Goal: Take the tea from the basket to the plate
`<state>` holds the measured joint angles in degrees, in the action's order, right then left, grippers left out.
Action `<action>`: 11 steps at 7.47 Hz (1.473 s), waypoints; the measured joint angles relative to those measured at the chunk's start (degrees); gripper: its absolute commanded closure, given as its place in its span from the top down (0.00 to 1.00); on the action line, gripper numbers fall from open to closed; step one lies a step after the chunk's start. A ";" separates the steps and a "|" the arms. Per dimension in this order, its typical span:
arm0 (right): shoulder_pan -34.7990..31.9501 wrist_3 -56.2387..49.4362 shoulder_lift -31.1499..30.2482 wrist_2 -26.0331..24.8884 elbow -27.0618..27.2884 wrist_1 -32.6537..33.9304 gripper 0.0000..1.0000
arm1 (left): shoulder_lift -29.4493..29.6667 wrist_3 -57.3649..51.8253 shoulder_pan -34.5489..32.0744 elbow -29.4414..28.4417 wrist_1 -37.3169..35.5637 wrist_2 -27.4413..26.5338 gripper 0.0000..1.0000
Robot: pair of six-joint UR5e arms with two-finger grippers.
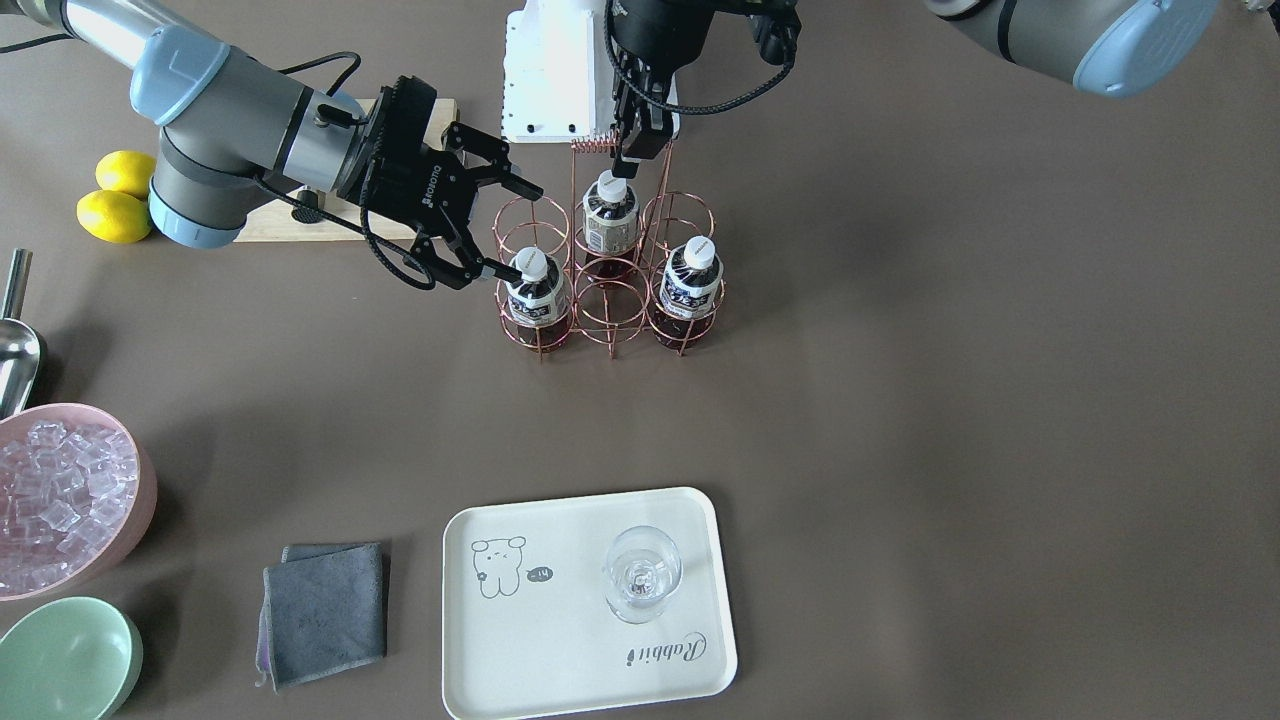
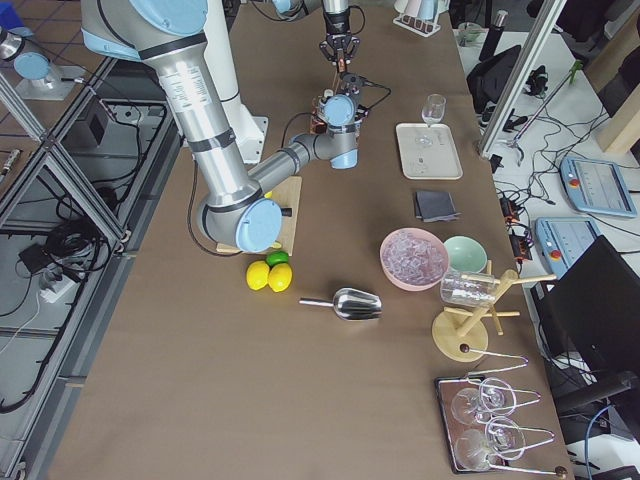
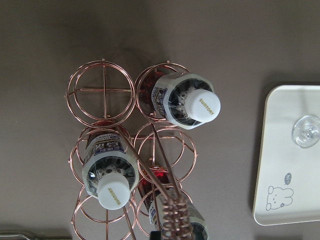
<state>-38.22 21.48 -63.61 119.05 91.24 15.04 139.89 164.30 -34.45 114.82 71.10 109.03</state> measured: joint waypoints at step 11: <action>-2.00 -2.09 2.25 -1.90 -4.10 -0.26 0.22 | 0.26 1.64 0.10 0.13 0.00 -0.05 0.00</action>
<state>-40.22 19.39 -61.36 117.15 87.13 14.78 140.15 165.94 -34.35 114.96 71.10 108.98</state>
